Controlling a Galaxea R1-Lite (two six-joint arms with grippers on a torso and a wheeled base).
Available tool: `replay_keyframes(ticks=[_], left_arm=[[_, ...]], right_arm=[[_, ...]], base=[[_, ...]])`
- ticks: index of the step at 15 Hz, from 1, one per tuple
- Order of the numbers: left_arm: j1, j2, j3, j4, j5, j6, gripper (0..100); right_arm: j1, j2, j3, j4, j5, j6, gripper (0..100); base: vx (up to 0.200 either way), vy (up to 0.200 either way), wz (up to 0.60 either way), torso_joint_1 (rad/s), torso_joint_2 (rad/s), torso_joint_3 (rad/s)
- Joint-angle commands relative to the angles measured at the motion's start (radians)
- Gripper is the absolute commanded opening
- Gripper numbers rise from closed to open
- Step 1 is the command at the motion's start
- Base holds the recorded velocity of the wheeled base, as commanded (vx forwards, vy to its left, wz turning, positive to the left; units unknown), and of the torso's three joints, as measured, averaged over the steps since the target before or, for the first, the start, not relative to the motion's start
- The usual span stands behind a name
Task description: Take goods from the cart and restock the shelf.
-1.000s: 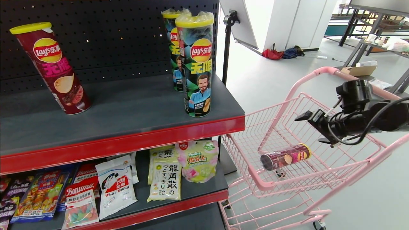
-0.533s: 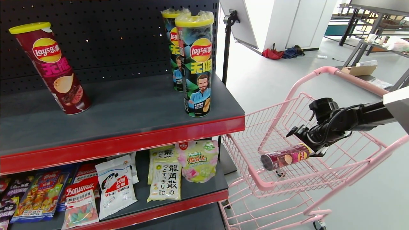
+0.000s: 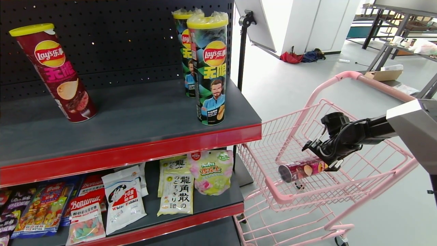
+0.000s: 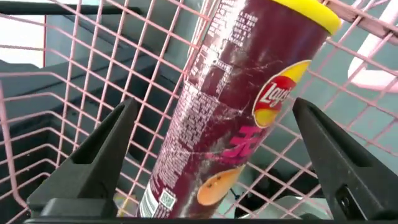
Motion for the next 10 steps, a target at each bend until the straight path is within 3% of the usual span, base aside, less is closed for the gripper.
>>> replay_keyframes(ticks=[1, 10], left_arm=[[0.0, 0.001, 0.0, -0.001, 0.0, 0.0, 100], [0.0, 0.001, 0.0, -0.001, 0.0, 0.001, 100]], right_arm=[[-0.002, 0.03, -0.02, 0.001, -0.003, 0.021, 100], [-0.002, 0.084, -0.063, 0.001, -0.014, 0.045, 100]], base=[[0.0, 0.0, 0.0, 0.0, 0.0, 0.0], [0.0, 0.0, 0.0, 0.0, 0.0, 0.0]])
